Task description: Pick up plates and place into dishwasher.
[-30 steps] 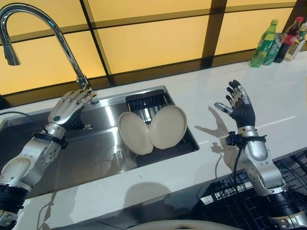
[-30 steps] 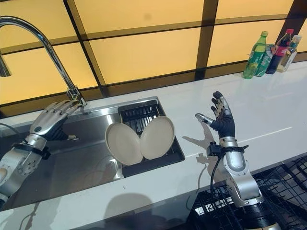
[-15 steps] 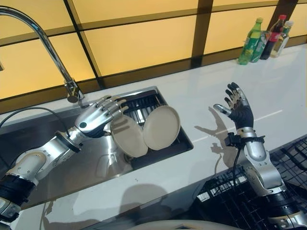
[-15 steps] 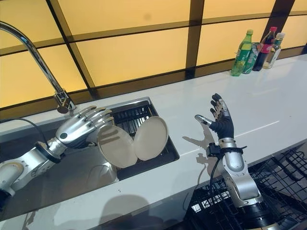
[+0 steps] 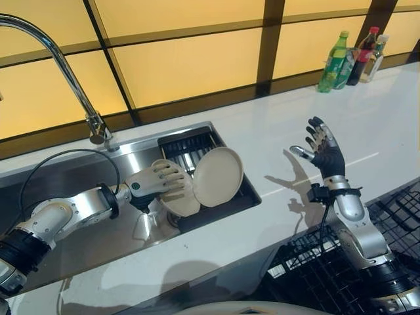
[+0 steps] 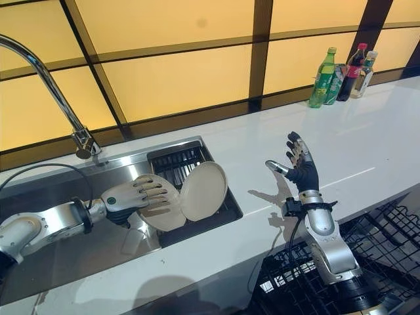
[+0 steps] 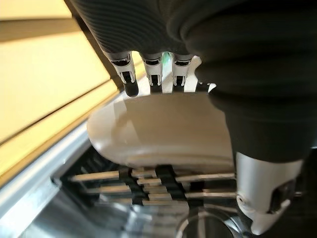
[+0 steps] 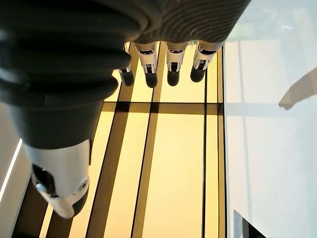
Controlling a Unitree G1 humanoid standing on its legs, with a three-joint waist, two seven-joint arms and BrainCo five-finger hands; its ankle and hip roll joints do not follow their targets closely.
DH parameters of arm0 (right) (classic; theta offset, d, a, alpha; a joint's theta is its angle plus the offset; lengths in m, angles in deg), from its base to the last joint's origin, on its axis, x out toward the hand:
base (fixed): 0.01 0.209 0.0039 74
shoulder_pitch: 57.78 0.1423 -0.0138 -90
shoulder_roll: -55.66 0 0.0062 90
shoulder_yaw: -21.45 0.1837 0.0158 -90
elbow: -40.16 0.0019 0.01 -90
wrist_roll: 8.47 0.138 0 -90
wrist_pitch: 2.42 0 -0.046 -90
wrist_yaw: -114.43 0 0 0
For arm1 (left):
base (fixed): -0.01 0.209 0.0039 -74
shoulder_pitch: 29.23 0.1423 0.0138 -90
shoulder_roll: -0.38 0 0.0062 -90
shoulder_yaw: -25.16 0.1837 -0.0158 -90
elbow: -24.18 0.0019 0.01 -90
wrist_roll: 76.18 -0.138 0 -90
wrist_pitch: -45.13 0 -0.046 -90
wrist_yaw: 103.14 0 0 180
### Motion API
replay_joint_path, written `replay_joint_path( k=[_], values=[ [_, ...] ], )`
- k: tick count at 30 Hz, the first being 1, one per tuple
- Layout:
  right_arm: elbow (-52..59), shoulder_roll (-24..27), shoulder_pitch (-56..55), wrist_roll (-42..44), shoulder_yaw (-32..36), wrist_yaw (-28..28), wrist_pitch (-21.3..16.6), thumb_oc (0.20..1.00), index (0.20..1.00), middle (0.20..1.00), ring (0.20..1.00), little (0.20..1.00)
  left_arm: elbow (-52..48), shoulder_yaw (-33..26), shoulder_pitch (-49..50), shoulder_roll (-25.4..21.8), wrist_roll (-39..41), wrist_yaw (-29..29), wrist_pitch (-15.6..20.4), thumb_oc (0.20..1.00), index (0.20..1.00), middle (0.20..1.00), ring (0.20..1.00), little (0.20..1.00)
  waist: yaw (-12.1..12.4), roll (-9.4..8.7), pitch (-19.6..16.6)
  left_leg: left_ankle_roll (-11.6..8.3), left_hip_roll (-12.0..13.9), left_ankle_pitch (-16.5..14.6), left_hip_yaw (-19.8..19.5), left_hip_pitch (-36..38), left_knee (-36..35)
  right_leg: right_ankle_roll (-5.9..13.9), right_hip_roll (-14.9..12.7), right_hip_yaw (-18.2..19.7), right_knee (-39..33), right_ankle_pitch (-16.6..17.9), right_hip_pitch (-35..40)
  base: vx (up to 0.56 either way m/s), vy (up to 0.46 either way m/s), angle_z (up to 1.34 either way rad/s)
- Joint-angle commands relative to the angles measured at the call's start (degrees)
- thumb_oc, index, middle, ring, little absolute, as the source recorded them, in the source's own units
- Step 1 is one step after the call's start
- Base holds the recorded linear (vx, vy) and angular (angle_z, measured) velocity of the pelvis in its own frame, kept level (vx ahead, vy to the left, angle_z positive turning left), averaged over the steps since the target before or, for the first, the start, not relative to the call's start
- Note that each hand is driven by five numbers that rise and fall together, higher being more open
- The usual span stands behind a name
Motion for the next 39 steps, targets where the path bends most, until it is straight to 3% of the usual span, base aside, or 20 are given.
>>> replay_joint_path(
  k=[1, 4, 7, 13, 17, 33, 34, 36, 38, 39],
  values=[
    [2.49, 1.93, 4.0, 1.5, 0.69, 0.04, -2.1, 1.0, 1.0, 1.0, 1.0, 1.0, -1.72, -3.31, -2.77, -3.05, 5.33, 6.59, -3.19, 1.0, 1.0, 1.0, 1.0, 1.0, -0.41, -1.91, -0.02, 2.67, -1.48, -3.86, 2.82, 1.69, 0.41, 3.75, -3.06, -0.48, 0.56, 3.22, -2.46, 0.0, 0.0, 0.0],
    [2.2, 2.06, 4.3, 1.62, 0.56, 0.11, -1.92, 1.0, 1.0, 1.0, 1.0, 1.0, -1.78, -3.18, -2.4, -2.83, 5.88, 8.73, -4.46, 1.0, 1.0, 1.0, 1.0, 1.0, -0.37, -1.91, 0.33, 2.74, -1.56, -3.84, 2.64, 1.76, 0.41, 3.71, -3.06, -0.42, 0.64, 3.24, -2.44, 0.0, 0.0, 0.0],
    [2.21, 2.09, 4.3, 1.71, 0.41, 0.06, -1.67, 1.0, 1.0, 1.0, 1.0, 1.0, -1.26, -3.76, -1.98, -2.44, 4.01, 4.86, -5.49, 1.0, 1.0, 1.0, 1.0, 1.0, -0.23, -2.0, 0.64, 2.79, -1.57, -3.86, 2.62, 1.85, 0.41, 3.72, -3.11, -0.39, 0.61, 3.22, -2.28, 0.01, 0.002, 0.0],
    [2.42, 1.0, 3.13, 1.3, 0.84, 0.72, -0.96, 1.0, 1.0, 1.0, 1.0, 1.0, 3.06, -6.11, -0.99, 0.14, -3.57, -14.77, -11.4, 1.0, 1.0, 1.0, 1.0, 1.0, -0.19, -2.52, 0.49, 2.76, -1.59, -4.11, 2.66, 1.8, 0.41, 3.81, -3.25, -0.45, 0.35, 3.34, -2.26, 0.03, 0.0, 0.0],
    [1.68, 0.06, 2.8, 0.72, 0.58, 1.67, -1.58, 1.0, 1.0, 1.0, 1.0, 1.0, 6.59, -5.39, -1.38, 1.56, -5.73, -19.39, -10.62, 1.0, 1.0, 1.0, 1.0, 1.0, -0.65, -2.6, 0.43, 2.67, -1.48, -4.15, 3.21, 1.7, 0.41, 3.88, -3.34, -0.34, 0.24, 3.6, -2.54, 0.0, 0.0, 0.0],
    [1.54, -1.37, 2.61, -0.46, -0.17, 1.42, -1.28, 1.0, 1.0, 1.0, 1.0, 1.0, 6.21, 1.24, -5.28, 3.99, 1.36, -0.6, -8.06, 1.0, 1.0, 1.0, 1.0, 1.0, -2.8, -2.13, 0.55, 3.0, -1.5, -4.71, 4.92, 2.68, 0.41, 4.23, -3.18, 1.58, 0.46, 3.42, -2.72, 0.01, -0.003, -0.08],
    [1.57, -1.35, 2.67, -0.42, -0.23, 1.42, -1.27, 1.0, 1.0, 1.0, 1.0, 1.0, 6.1, 1.35, -5.34, 3.99, 1.7, -0.03, -8.05, 0.959, 0.959, 0.959, 0.959, 0.959, -2.77, -2.12, 0.56, 3.0, -1.5, -4.69, 4.93, 2.7, 0.41, 4.22, -3.16, 1.6, 0.46, 3.41, -2.69, -0.01, -0.005, -0.07],
    [1.73, -1.24, 2.75, -0.26, -0.31, 1.22, -1.19, 1.0, 1.0, 1.0, 1.0, 1.0, 6.0, 1.38, -5.49, 3.83, 2.37, 1.37, -7.78, 0.802, 0.802, 0.802, 0.802, 0.802, -2.66, -2.16, 0.6, 3.02, -1.5, -4.7, 4.86, 2.74, 0.41, 4.21, -3.12, 1.55, 0.46, 3.39, -2.63, -0.01, -0.008, -0.05],
    [1.82, -1.08, 2.9, -0.08, -0.37, 1.03, -1.08, 1.0, 1.0, 1.0, 1.0, 1.0, 6.04, 1.55, -5.68, 3.74, 2.81, 1.81, -7.77, 0.351, 0.351, 0.351, 0.351, 0.351, -2.55, -2.2, 0.66, 3.0, -1.52, -4.69, 4.72, 2.72, 0.41, 4.2, -3.11, 1.48, 0.45, 3.4, -2.6, 0.0, 0.0, 0.0],
    [1.84, -1.1, 2.88, -0.1, -0.39, 0.99, -1.08, 1.0, 1.0, 1.0, 1.0, 1.0, 5.96, 1.49, -5.69, 3.73, 2.87, 1.96, -7.8, 0.269, 0.269, 0.269, 0.269, 0.269, -2.5, -2.21, 0.68, 2.99, -1.52, -4.7, 4.67, 2.72, 0.41, 4.2, -3.11, 1.43, 0.44, 3.4, -2.58, 0.0, 0.0, 0.0]
  ],
)
